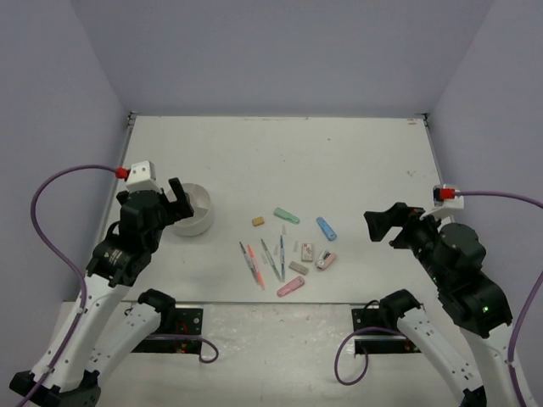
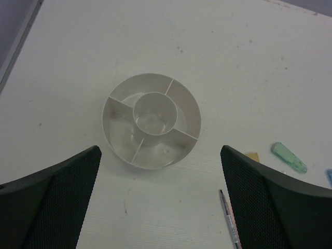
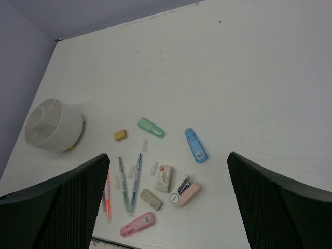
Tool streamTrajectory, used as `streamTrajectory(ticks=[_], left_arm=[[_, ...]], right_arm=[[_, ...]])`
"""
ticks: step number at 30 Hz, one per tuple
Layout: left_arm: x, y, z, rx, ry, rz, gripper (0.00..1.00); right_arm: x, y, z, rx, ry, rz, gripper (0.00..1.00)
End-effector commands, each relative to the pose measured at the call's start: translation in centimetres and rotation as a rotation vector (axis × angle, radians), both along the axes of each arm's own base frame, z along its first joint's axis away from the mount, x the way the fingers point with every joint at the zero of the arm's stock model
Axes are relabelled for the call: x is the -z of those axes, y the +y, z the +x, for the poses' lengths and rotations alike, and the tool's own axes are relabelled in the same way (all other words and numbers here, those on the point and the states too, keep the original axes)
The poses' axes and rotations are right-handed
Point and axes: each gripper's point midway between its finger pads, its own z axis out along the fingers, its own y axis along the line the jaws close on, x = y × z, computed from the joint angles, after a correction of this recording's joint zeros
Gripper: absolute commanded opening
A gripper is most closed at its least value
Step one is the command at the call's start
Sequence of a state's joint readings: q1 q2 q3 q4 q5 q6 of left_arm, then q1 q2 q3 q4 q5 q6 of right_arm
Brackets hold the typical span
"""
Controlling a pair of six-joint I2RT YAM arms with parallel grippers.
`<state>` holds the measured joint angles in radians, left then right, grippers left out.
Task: Sort the stationery into containers
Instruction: Pick up the pen from the center of the board.
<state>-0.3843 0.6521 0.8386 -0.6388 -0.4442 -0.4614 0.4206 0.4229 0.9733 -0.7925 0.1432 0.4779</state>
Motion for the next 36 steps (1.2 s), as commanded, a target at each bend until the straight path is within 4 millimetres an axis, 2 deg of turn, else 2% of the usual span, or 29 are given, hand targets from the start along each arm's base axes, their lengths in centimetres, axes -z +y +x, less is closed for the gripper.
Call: streamTrajectory(ticks=[1,3,6,9,11,14,17,21,24,28,36], left_arm=[[-0.2,-0.7,0.5,-0.022,0.069,-0.04,1.0],[0.3,-2.1,0.7,-0.012,0.089,-0.068,0.99],[1.7,-7.3,0.1,0.041,0.109,-0.081,0.98],[3.9,-12.1,-1.6,0.054,0.139,-0.029,1.0],[5.1,-13.6,-2.3,0.041,0.171,0.007,1.0],[8.2,-15.5,-4.0,-0.027,0.242,0.063,1.0],[10.3,-16.2,-5.2,-0.079,0.281,0.078,0.95],[13.3,-18.3,-6.1,-0.062,0.362,0.038,0.79],[14.6,-19.1,-6.4,-0.053,0.397,0.026,0.69],[15.8,-19.3,-6.4,-0.065,0.408,0.018,0.49],[18.7,-19.3,-6.4,-0.079,0.45,0.035,0.46]], right_arm=[[0.2,1.0,1.3,-0.007,0.042,0.017,0.99],[0.3,1.5,1.7,-0.012,0.055,0.034,0.99],[0.4,2.1,2.4,-0.014,0.07,0.05,0.99],[0.6,2.3,2.9,-0.014,0.091,0.043,0.99],[0.6,2.3,2.9,-0.015,0.095,0.036,0.99],[0.9,1.7,2.7,-0.001,0.098,0.006,0.99],[1.1,1.1,2.4,0.017,0.089,-0.008,0.99],[1.6,1.0,2.1,0.013,0.079,-0.006,0.99],[1.8,1.1,2.2,0.01,0.081,-0.006,0.99],[2.1,1.0,2.1,0.009,0.081,-0.016,0.99],[1.9,1.0,1.5,-0.008,0.055,-0.008,0.99]])
